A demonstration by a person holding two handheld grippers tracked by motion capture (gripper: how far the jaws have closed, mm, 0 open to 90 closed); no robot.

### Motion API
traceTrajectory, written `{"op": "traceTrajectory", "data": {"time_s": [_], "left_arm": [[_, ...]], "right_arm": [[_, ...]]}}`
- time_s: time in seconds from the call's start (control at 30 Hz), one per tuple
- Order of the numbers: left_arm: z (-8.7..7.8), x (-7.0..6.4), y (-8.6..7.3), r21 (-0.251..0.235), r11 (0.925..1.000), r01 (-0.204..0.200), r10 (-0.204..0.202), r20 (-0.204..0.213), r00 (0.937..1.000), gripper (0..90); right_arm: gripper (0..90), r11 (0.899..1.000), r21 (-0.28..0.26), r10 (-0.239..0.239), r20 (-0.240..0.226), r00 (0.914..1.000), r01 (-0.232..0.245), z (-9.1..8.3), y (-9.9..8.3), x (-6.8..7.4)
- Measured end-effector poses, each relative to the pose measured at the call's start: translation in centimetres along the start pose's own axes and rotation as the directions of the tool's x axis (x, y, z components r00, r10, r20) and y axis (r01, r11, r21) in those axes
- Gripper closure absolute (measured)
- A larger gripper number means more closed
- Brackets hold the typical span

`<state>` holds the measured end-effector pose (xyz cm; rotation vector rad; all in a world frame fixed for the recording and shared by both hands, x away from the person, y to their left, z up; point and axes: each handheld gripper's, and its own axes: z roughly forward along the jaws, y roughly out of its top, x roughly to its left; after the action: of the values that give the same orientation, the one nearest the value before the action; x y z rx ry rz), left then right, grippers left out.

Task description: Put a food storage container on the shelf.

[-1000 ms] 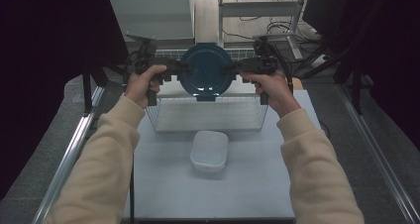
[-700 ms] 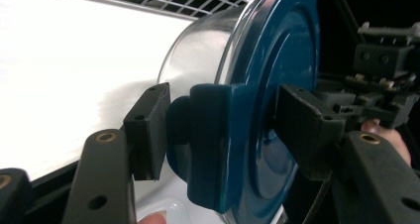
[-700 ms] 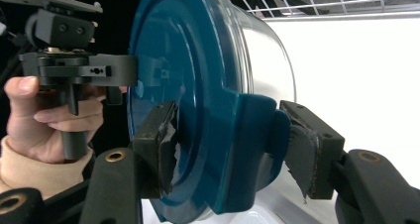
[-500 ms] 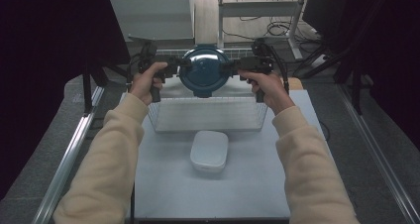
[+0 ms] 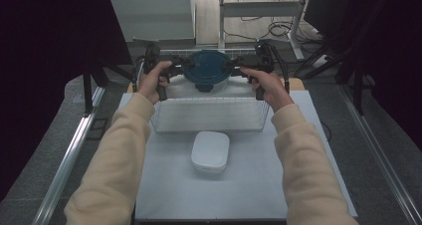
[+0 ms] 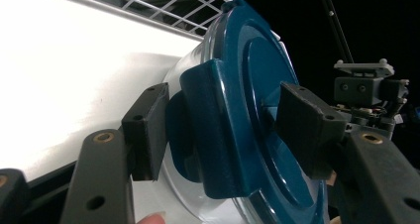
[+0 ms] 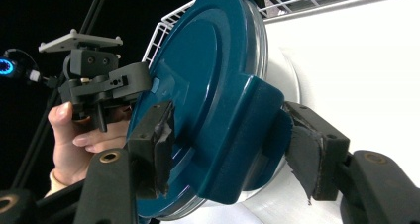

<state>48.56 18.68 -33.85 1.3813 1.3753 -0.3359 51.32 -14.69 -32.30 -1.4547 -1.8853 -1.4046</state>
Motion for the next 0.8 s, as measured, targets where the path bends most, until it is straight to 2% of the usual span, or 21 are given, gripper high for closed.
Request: {"op": "traceTrajectory", "data": {"time_s": [0.13, 0.2, 0.27, 0.3, 0.33, 0.37, 0.4, 0.43, 0.47, 0.53, 0.57, 0.6, 0.63, 0.67, 0.7, 0.73, 0.77, 0.8], "left_arm": [[0.0, 0.0, -0.1, -0.009, 1.0000, 0.001, -0.001, 0.003, 1.0000, 38.9], [0.0, 0.0, -0.3, -0.011, 0.9999, -0.008, 0.008, 0.006, 1.0000, 38.2], [-0.2, -0.1, -0.4, -0.037, 0.9988, -0.032, 0.032, -0.005, 0.9995, 32.8], [-0.4, -0.1, -0.4, -0.054, 0.9977, -0.041, 0.041, -0.012, 0.9991, 29.0], [-0.8, -0.2, -0.4, -0.076, 0.9956, -0.054, 0.052, -0.021, 0.9984, 29.0], [-1.2, -0.4, -0.5, -0.096, 0.9924, -0.077, 0.074, -0.036, 0.9966, 26.1], [-1.8, -0.7, -0.7, -0.106, 0.9884, -0.109, 0.104, -0.052, 0.9932, 25.1], [-1.8, -0.7, -0.7, -0.106, 0.9884, -0.109, 0.104, -0.052, 0.9932, 24.4], [-2.2, -1.0, -1.1, -0.105, 0.9867, -0.124, 0.119, -0.057, 0.9913, 24.4], [-3.2, -1.7, -2.2, -0.109, 0.9772, -0.182, 0.175, -0.078, 0.9816, 23.7], [-3.2, -1.7, -2.2, -0.109, 0.9772, -0.182, 0.175, -0.078, 0.9816, 23.6], [-3.5, -1.8, -2.6, -0.105, 0.9720, -0.210, 0.201, -0.090, 0.9754, 23.5], [-3.9, -2.0, -3.0, -0.101, 0.9657, -0.239, 0.228, -0.111, 0.9674, 23.5], [-4.3, -2.0, -3.6, -0.102, 0.9579, -0.268, 0.253, -0.139, 0.9574, 23.7], [-4.6, -2.0, -4.2, -0.091, 0.9499, -0.299, 0.282, -0.164, 0.9452, 24.5], [-4.8, -1.9, -4.6, -0.086, 0.9463, -0.312, 0.295, -0.168, 0.9407, 26.1], [-5.4, -1.6, -5.4, -0.081, 0.9428, -0.323, 0.307, -0.167, 0.9371, 26.3], [-5.4, -1.6, -5.4, -0.081, 0.9428, -0.323, 0.307, -0.167, 0.9371, 26.4]], "right_arm": [[37.4, 1.000, -0.009, -0.002, 0.000, 1.0000, 0.002, 0.1, -0.1, -0.1], [34.6, 1.000, -0.016, -0.020, 0.012, 0.9997, 0.020, 0.1, -0.3, 0.2], [27.5, 0.998, -0.025, -0.055, 0.055, 0.9970, 0.056, 0.2, -0.6, 0.8], [21.0, 0.996, -0.042, -0.077, 0.099, 0.9921, 0.081, 0.2, -0.8, 1.3], [21.0, 0.996, -0.042, -0.077, 0.099, 0.9921, 0.081, 0.2, -0.8, 1.3], [17.8, 0.992, -0.069, -0.095, 0.148, 0.9843, 0.106, -0.3, -0.9, 1.6], [17.8, 0.991, -0.075, -0.101, 0.164, 0.9813, 0.114, -0.5, -1.0, 1.8], [17.8, 0.991, -0.075, -0.101, 0.164, 0.9813, 0.114, -0.5, -1.0, 1.8], [18.2, 0.987, -0.083, -0.119, 0.182, 0.9761, 0.136, -0.8, -1.1, 1.9], [19.0, 0.976, -0.097, -0.175, 0.192, 0.9656, 0.196, -1.7, -1.6, 2.6], [19.0, 0.976, -0.097, -0.175, 0.192, 0.9656, 0.196, -1.7, -1.6, 2.6], [19.1, 0.967, -0.114, -0.205, 0.187, 0.9608, 0.228, -2.1, -2.3, 3.3], [19.1, 0.967, -0.114, -0.205, 0.187, 0.9608, 0.228, -2.1, -2.3, 3.3], [19.2, 0.960, -0.118, -0.229, 0.190, 0.9547, 0.254, -2.4, -2.7, 3.7], [19.2, 0.949, -0.116, -0.263, 0.221, 0.9389, 0.293, -2.6, -3.4, 4.3], [19.7, 0.929, -0.100, -0.317, 0.284, 0.9049, 0.357, -2.9, -4.4, 5.0], [19.8, 0.918, -0.089, -0.343, 0.308, 0.8876, 0.385, -3.0, -4.8, 5.1], [19.8, 0.918, -0.089, -0.343, 0.308, 0.8876, 0.385, -3.0, -4.8, 5.1]]}}
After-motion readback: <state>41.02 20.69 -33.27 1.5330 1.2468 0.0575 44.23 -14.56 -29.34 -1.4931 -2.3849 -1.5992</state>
